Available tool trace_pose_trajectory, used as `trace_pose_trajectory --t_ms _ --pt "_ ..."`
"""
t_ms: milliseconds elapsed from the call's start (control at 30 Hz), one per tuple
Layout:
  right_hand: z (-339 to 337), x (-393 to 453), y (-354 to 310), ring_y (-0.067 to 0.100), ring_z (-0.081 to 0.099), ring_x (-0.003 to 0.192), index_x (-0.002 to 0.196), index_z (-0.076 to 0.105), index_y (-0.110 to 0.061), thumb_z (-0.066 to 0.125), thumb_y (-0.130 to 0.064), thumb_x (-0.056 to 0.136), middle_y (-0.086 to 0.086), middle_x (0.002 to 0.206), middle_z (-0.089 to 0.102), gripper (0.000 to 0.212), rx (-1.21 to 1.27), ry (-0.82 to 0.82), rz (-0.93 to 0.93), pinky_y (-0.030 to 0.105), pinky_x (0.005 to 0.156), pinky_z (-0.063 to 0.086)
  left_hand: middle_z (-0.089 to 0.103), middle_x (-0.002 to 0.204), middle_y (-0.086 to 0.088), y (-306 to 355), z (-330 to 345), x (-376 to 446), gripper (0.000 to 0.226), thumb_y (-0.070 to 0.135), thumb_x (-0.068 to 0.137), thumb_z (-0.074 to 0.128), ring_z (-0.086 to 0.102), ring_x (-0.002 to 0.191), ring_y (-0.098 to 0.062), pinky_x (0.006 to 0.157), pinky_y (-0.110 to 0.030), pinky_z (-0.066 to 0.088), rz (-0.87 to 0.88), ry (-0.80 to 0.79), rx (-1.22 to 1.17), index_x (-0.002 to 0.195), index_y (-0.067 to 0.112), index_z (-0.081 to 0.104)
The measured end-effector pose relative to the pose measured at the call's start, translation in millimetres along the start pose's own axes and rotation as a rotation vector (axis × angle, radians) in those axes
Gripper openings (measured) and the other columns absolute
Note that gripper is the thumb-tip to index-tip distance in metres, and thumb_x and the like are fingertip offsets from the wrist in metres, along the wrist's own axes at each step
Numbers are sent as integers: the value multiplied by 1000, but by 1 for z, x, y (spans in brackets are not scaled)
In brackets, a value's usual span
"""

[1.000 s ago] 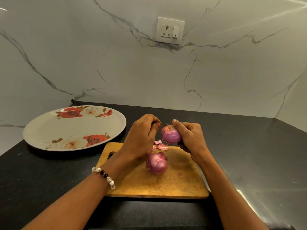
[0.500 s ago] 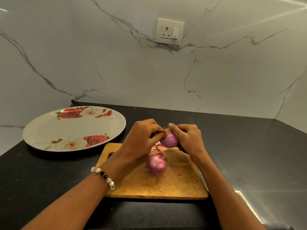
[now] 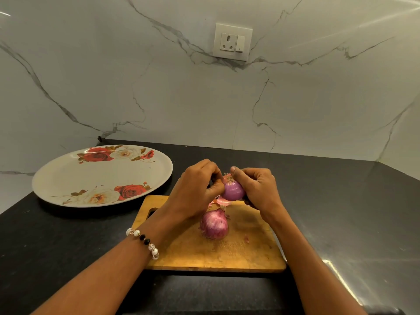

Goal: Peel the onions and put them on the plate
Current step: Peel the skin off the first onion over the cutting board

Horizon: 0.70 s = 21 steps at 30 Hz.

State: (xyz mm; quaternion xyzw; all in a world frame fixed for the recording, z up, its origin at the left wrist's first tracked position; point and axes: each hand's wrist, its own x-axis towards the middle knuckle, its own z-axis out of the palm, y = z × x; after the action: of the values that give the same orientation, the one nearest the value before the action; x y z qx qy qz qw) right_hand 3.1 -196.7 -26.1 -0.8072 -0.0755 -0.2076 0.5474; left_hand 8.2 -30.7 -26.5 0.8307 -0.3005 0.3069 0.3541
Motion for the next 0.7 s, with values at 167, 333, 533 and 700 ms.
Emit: trace_pose_trajectory --t_ms 167,333,533,700 --pt "-7 2 0 18 64 63 79 71 -13 64 -37 93 10 79 65 28 168 96 86 20 44 47 56 82 8 -4 -3 0 10 15 87 63 54 70 -5 61 -5 44 -126 83 -5 82 20 57" --pt "-8 3 2 20 64 67 83 71 -11 63 -38 93 11 82 65 29 197 112 100 21 45 47 62 92 6 -3 -6 3 13 9 84 68 57 78 -3 71 -4 46 -48 157 -72 96 12 70" --pt "-5 2 -1 26 69 75 84 70 -17 61 -52 80 10 85 68 36 158 43 34 25 53 53 69 90 -4 -3 -2 1 23 26 78 72 56 83 -12 70 -13 42 88 105 -6 96 11 75" --pt "-6 3 2 20 66 72 84 70 -15 63 -36 92 4 80 66 23 67 36 -19 17 51 50 70 86 -8 -5 -6 0 25 25 78 69 62 76 -16 66 -22 52 168 39 40 93 6 75"
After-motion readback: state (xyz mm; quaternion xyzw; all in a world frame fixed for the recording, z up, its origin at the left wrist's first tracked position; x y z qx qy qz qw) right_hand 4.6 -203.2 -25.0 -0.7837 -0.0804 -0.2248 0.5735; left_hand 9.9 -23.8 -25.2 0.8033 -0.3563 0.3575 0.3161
